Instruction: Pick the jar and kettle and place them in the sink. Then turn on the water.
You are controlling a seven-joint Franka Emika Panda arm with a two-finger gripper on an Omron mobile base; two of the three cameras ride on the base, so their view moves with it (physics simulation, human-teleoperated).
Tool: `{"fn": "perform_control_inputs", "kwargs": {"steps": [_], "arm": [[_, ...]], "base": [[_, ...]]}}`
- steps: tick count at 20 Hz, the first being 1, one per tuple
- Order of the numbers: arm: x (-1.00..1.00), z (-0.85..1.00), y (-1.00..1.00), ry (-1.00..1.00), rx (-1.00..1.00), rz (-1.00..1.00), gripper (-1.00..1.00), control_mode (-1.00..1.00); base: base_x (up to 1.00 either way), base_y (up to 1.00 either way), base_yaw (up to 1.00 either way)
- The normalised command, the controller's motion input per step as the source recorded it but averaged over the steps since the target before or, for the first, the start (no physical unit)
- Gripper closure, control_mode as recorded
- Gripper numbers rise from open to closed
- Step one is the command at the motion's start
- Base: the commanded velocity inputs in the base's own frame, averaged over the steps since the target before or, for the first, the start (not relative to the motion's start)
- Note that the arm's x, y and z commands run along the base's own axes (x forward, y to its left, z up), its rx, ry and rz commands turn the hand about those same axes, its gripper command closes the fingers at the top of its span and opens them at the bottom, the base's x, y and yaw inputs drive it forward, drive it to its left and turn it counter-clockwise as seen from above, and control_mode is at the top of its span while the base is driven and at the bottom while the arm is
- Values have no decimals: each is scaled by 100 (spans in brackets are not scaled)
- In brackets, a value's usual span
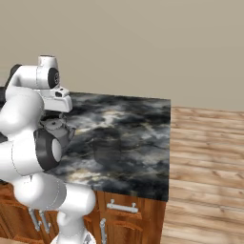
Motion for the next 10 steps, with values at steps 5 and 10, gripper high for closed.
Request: {"fn": "perform_control_inputs", "kwargs": {"steps": [5,10], "arm": [[18,-2,4,0,0,0,-100,-100],[15,-2,7,0,0,0,-100,-100]], "base": [[0,0,0],[0,0,0]]}}
